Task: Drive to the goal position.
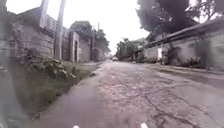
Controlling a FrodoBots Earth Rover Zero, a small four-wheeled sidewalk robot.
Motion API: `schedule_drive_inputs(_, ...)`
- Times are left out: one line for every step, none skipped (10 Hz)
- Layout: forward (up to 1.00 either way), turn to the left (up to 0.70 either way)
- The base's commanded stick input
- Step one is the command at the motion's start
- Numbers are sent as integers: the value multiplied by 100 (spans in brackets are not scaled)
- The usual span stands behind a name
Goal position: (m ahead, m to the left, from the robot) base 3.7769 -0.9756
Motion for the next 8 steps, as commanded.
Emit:
schedule_drive_inputs(85, 0)
schedule_drive_inputs(85, 0)
schedule_drive_inputs(85, 0)
schedule_drive_inputs(85, 0)
schedule_drive_inputs(85, 0)
schedule_drive_inputs(85, 0)
schedule_drive_inputs(85, 0)
schedule_drive_inputs(85, 0)
